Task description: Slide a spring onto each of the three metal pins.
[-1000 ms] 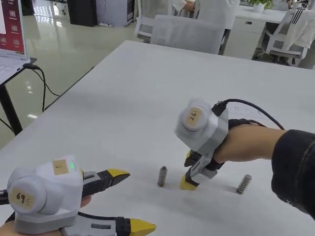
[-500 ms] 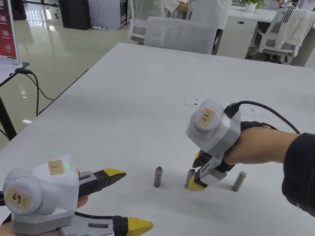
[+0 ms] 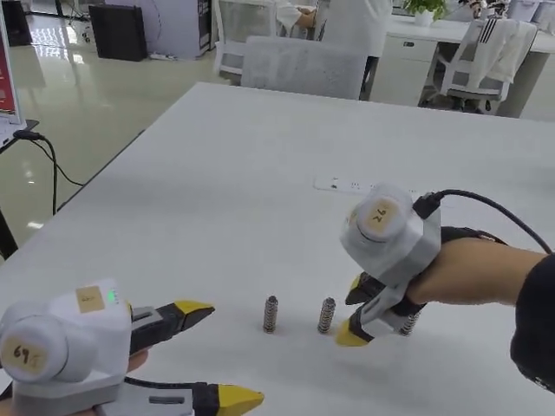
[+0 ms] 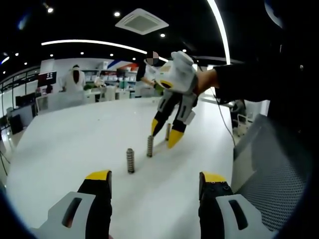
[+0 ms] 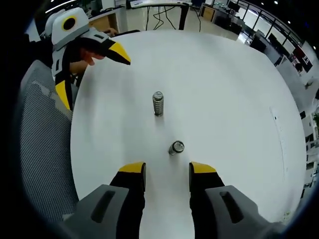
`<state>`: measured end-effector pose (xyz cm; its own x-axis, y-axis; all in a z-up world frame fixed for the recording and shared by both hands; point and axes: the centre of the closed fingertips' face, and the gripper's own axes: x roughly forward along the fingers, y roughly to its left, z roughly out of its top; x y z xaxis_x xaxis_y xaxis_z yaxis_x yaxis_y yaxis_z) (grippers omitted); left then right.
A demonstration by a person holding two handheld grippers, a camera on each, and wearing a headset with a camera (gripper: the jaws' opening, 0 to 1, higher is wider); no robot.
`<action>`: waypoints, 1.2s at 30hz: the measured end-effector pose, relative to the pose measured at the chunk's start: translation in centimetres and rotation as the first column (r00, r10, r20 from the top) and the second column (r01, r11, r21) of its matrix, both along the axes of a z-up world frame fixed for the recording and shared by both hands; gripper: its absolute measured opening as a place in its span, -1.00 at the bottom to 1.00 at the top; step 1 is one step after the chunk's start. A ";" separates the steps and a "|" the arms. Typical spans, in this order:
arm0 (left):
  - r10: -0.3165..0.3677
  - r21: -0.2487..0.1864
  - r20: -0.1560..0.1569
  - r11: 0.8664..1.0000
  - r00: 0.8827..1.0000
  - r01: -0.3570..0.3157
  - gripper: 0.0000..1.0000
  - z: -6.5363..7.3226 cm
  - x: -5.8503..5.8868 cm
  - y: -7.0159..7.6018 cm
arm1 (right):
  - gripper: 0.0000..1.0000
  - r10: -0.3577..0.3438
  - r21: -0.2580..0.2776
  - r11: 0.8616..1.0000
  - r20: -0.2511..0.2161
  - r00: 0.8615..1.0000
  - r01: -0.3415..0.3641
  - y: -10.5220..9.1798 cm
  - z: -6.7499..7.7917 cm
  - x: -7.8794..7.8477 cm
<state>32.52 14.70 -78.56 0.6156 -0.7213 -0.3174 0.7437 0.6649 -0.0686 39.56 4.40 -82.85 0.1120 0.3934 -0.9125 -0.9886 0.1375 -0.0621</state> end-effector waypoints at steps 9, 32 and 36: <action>-0.007 0.001 -0.002 1.000 1.000 0.007 0.34 -0.2 -0.3 -0.3 | -0.34 -0.054 0.043 0.998 -0.014 0.998 0.054 -1.2 -0.1 -1.2; -0.022 0.005 -0.019 1.000 1.000 0.022 0.37 -0.5 -0.7 -0.9 | -0.34 -0.173 0.089 0.980 -0.044 0.984 0.177 -5.9 -0.8 -3.7; -0.022 0.008 -0.024 1.000 0.999 0.023 0.37 -0.6 -0.8 -1.0 | -0.34 -0.197 0.102 0.974 -0.049 0.979 0.201 -6.5 -0.9 -4.0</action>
